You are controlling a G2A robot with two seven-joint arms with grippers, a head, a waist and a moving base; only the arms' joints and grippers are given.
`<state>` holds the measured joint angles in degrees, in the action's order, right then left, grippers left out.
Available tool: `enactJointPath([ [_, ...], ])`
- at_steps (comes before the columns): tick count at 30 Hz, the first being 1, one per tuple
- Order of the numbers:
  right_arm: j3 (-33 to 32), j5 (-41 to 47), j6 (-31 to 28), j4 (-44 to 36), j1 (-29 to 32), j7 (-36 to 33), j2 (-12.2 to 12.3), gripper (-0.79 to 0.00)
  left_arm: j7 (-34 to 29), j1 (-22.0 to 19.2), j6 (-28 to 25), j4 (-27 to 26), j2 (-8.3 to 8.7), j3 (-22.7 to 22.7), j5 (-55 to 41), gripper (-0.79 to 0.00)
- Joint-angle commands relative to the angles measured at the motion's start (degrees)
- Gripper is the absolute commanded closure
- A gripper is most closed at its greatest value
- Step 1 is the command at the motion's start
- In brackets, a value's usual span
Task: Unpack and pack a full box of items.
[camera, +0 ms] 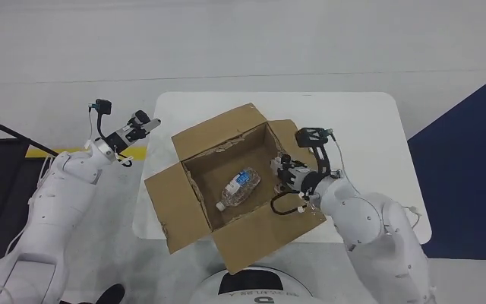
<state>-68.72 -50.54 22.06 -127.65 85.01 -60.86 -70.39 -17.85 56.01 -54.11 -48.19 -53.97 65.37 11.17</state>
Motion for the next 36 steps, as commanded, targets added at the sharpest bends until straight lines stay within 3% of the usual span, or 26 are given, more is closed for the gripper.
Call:
enactJointPath([
  [1, 5.84, -2.52, 1.88, 5.47, -7.53, -3.9, -0.64, 0.0, 0.0, 0.0, 0.0, 0.01, 0.0, 0.0, 0.0, -0.785],
  [8, 23.34, -3.37, 8.35, 26.12, -26.62, -8.77, -5.23, 0.0, 0.0, 0.0, 0.0, 0.01, 0.0, 0.0, 0.0, -0.785],
  [13, 29.42, 2.76, 13.06, 35.99, -33.4, -7.02, -9.02, 0.0, 0.0, 0.0, 0.0, 0.01, 0.0, 0.0, 0.0, -0.785],
  [16, 30.56, 5.82, 14.41, 39.93, -34.99, -4.73, -10.48, -0.148, 0.0, 0.0, 0.0, 0.01, 0.0, 0.0, 0.0, -0.785],
  [18, 31.17, 6.0, 15.62, 41.44, -35.62, -3.69, -11.07, -0.311, 0.0, 0.0, 0.0, 0.01, 0.0, 0.0, 0.0, -0.785],
  [19, 31.25, 6.25, 16.1, 41.62, -35.7, -3.28, -11.28, -0.468, 0.0, 0.0, 0.0, 0.01, 0.0, 0.0, 0.0, -0.785],
  [20, 31.15, 6.6, 16.13, 41.51, -35.62, -2.78, -11.41, -0.499, 0.0, 0.0, 0.0, 0.01, 0.0, 0.0, 0.0, -0.785],
  [22, 29.89, 7.31, 17.12, 40.76, -34.87, -1.13, -11.41, -0.428, 0.0, 0.0, 0.0, 0.01, 0.0, 0.0, 0.0, -0.785],
  [24, 28.48, 7.32, 17.3, 39.58, -33.64, 0.04, -11.09, -0.48, 0.0, 0.0, 0.0, 0.01, 0.0, 0.0, 0.0, -0.785],
  [25, 27.79, 6.85, 17.55, 38.81, -32.96, 0.46, -10.84, -0.551, 0.0, 0.0, 0.0, 0.01, 0.0, 0.0, 0.0, -0.785],
  [28, 24.54, 4.46, 19.42, 34.09, -29.95, 1.38, -9.67, -0.597, 0.0, 0.0, 0.0, 0.01, 0.0, 0.0, 0.0, -0.785],
  [29, 22.8, 4.02, 19.67, 31.36, -28.18, 1.7, -9.11, -0.576, 0.0, 0.0, 0.0, 0.01, 0.0, 0.0, 0.0, -0.785],
  [33, 11.16, -0.66, 22.36, 17.45, -15.76, 3.28, -5.76, -0.548, 0.0, 0.0, 0.0, 0.01, 0.0, 0.0, 0.0, -0.785],
  [36, 0.85, -1.81, 20.54, 7.24, -3.9, 2.93, -3.56, -0.517, 0.0, 0.0, 0.0, 0.01, 0.0, 0.0, 0.0, -0.785],
])
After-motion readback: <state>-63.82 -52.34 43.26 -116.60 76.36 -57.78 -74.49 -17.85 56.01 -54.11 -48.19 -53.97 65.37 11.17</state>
